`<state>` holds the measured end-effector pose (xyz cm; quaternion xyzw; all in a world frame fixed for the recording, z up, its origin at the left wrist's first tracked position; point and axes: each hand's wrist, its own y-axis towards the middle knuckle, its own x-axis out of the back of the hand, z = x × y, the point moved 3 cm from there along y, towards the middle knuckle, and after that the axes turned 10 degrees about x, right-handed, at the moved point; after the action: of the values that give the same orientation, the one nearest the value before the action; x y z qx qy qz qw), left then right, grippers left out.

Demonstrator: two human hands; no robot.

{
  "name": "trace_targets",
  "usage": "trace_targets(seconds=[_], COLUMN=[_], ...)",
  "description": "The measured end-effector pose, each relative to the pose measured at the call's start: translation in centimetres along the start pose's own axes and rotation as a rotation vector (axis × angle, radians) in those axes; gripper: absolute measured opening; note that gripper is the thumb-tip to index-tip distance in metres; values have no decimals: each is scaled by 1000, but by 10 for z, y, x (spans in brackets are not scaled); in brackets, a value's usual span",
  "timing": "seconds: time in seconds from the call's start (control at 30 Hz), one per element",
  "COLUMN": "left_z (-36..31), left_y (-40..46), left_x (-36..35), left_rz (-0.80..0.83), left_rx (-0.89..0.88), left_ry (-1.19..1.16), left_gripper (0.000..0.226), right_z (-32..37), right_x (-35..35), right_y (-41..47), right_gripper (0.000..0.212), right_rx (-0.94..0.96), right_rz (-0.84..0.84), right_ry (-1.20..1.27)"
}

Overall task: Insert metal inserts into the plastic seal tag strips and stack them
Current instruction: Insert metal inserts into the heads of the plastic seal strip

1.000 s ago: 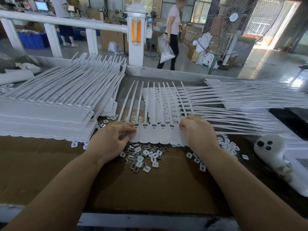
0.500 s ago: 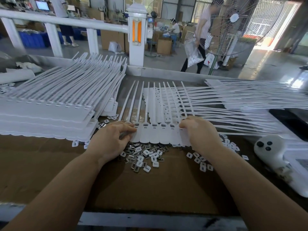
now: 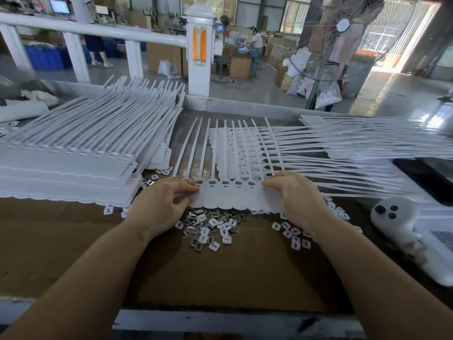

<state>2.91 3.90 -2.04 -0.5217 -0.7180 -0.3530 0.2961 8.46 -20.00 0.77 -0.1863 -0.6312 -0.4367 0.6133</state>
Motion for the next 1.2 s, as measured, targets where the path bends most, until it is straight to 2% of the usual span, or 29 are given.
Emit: trace_targets(seconds=[0.1,0.17,0.33,0.5,0.7,0.77,0.83,1.0,1.1,1.2], left_z=[0,0,-1,-1,0,0,1,1,1,0], left_y=[0,-1,-1,-1,-1,0,0,0,0,-1], left_x=[1,1,1,1,1,1,1,1,1,1], left_rz=[-3,3,7,8,3,7,8,2,-1,1], left_rx=[0,-1,-1,-5,-6,-4,2,-1,-2,-10], left_ry=[0,0,5,11,15,15,12,6,2,-10], left_gripper=[26,25,27,27,26,26,26,26,25,25], right_z=[-1,0,3,8,13,13,13,8,8,10], right_x=[11,17,27,27,25,25,26,25,19,10], right_y=[-8,-15,-28,-34,-34,-34,-30,-6,12,26], right_gripper=[32,23,9,16,14,12,11,9,9,7], right_rx=[-49,-44,7,87,126,151,134,-76,-159,-148], right_rz=[-140,-153,68,343,370,338,222,-79,-130,-93], right_ry=[165,203,240,169,103,69,145,440,490,366])
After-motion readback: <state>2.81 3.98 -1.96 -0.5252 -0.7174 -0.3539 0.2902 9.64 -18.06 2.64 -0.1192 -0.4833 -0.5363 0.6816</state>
